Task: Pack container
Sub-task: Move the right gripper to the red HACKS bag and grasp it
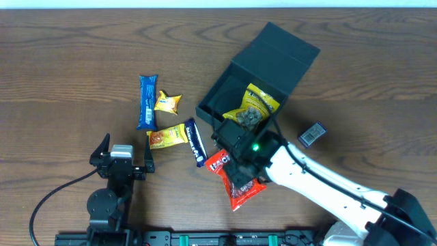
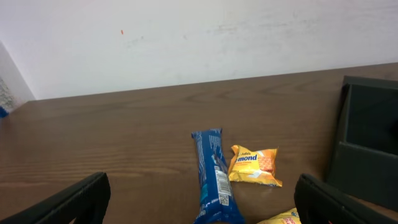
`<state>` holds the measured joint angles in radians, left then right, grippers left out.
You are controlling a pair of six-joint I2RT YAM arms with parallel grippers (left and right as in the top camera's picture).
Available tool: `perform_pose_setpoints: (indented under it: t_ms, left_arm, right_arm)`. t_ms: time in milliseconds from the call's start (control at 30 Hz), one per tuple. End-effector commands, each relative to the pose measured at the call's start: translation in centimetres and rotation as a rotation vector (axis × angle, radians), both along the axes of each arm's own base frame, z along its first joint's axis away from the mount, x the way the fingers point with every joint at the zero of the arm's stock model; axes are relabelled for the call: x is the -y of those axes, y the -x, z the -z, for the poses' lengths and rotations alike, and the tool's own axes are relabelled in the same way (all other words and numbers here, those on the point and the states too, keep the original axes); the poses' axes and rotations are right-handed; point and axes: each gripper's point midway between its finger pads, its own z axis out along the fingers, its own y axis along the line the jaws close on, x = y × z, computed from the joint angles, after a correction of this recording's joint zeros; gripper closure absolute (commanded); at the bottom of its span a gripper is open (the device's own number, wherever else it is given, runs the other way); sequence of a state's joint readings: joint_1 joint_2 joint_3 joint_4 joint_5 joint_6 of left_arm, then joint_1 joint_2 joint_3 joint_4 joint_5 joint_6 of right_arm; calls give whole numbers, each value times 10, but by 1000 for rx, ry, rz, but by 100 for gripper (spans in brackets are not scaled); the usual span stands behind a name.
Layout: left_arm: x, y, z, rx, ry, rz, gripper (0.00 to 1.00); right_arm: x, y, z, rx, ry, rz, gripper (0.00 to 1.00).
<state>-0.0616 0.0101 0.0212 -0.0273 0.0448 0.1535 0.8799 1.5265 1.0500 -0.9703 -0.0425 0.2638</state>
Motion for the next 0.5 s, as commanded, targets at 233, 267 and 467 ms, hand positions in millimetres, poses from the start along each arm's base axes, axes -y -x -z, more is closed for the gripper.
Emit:
perform_pose_setpoints:
  t_ms: [233, 267, 467]
  left_arm:
    - [-4, 1, 19, -59, -1, -23, 5]
    - [-4, 1, 19, -59, -2, -23, 5]
    - [-4, 1, 19, -59, -2, -23, 5]
  right_arm:
    - [-5, 19, 8, 28, 18, -181, 32]
    - [-4, 16, 9, 44, 25, -178, 32]
    - [-11, 9, 24, 97, -14, -173, 31]
